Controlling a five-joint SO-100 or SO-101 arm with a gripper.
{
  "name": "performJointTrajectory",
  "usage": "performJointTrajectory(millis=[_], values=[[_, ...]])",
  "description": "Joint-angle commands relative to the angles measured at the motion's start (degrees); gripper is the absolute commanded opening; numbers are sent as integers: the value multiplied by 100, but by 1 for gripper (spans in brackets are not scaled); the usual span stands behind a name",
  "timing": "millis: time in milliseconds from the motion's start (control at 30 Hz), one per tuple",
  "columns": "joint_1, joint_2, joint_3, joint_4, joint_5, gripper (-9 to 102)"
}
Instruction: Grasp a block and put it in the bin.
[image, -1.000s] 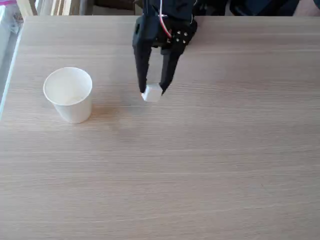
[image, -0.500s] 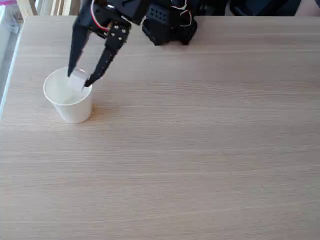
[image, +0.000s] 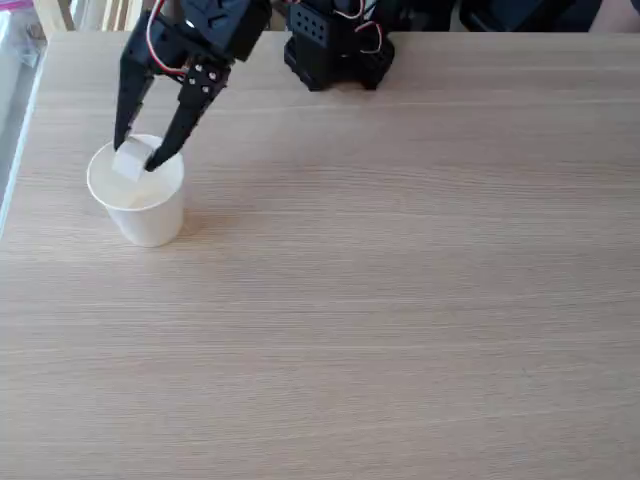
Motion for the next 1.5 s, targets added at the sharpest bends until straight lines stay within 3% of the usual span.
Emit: performJointTrajectory(millis=[0,167,433,633,833,1067,1233,1467], values=[[53,-35,-202,-88,-70,8],[88,-88,-229,-88,-229,19],[70,-97,-237,-176,-229,26],[-237,237,-255,-158,18,11],[-1292,1187,-185,-26,747,0],[-3428,2856,457,782,1802,0],[-4658,4113,1731,1406,2206,0],[-5238,5950,3111,3586,2127,0]])
